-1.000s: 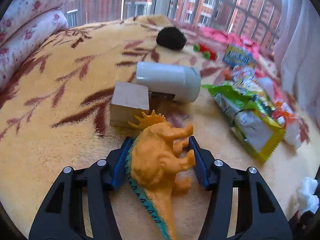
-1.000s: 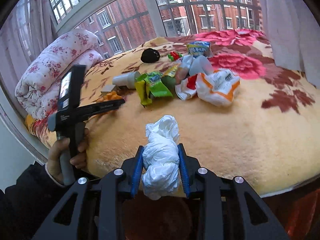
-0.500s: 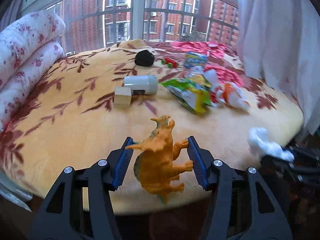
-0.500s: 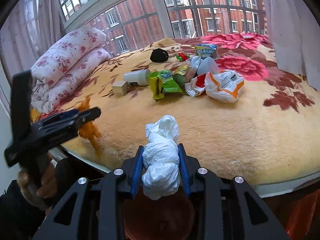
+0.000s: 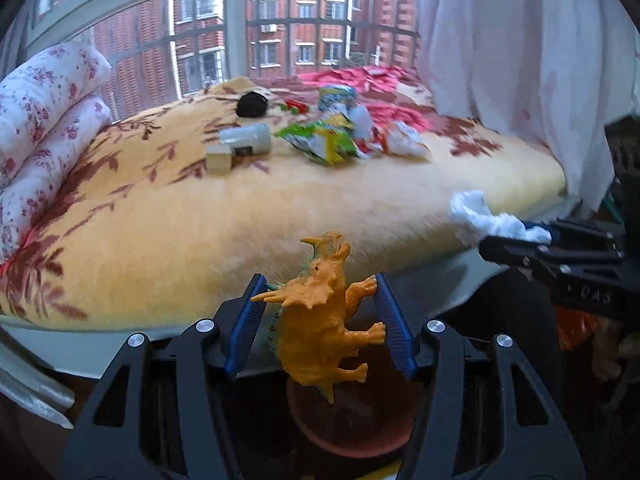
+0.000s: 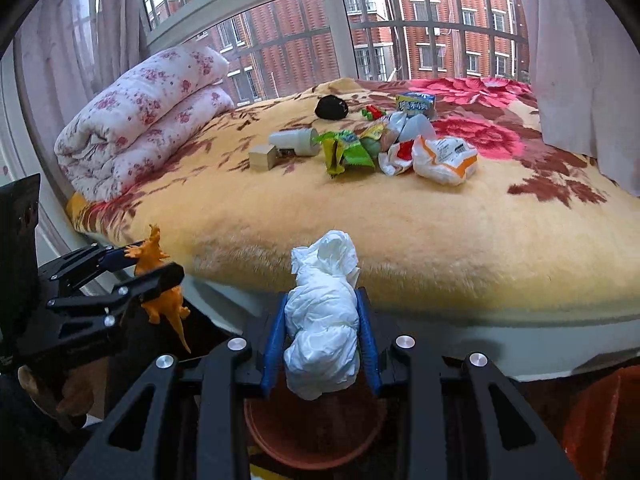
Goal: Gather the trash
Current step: 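Carry both items to the orange bucket and release them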
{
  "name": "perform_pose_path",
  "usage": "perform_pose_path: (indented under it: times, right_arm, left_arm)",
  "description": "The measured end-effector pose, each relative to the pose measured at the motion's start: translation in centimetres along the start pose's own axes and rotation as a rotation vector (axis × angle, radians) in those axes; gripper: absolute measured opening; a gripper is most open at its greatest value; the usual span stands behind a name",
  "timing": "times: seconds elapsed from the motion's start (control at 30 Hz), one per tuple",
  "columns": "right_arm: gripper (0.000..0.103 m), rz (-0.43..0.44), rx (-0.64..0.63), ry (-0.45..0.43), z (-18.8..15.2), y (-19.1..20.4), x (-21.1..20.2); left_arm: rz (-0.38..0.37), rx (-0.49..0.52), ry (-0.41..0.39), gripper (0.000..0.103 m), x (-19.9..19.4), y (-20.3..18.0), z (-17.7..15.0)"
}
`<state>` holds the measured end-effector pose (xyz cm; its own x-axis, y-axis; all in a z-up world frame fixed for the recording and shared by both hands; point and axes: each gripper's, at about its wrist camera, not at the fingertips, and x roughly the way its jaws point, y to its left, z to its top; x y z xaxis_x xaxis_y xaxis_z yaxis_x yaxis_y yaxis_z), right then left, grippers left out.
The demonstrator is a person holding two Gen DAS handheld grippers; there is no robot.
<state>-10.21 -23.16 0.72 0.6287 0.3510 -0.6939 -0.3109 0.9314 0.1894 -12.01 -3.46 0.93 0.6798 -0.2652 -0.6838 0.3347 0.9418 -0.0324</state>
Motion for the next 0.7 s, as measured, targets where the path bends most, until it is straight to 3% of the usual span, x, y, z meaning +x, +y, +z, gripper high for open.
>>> perform_pose_path:
  times: [0.3,0.57,0.63,0.67,0.7]
  right_arm:
    - [0.033,-0.004,-0.005,0.088,-3.1,0.5,0.6]
    - [0.034,0.009,-0.001,0.158,-4.9,0.7,1.6]
    - [0.046,0.017,-0.012,0.182,-5.3,0.8,2.1]
    - [0.067,0.016,-0.021,0.199,-5.5,0.9,2.4]
    - [0.074,0.006,-0.025,0.204,-5.7,0.9,2.6]
  left_arm:
    - [-0.041,0.023,0.099,0.054,1.1,-1.0,-3.5]
    - [-0.047,0.024,0.150,0.055,2.4,-1.0,-4.8]
    - [-0.074,0.018,0.168,0.060,2.8,-0.8,-5.1]
    - [-0.081,0.014,0.175,0.066,3.0,-0.7,-5.1]
    - [-0.080,0.007,0.181,0.079,3.2,-0.4,-5.3]
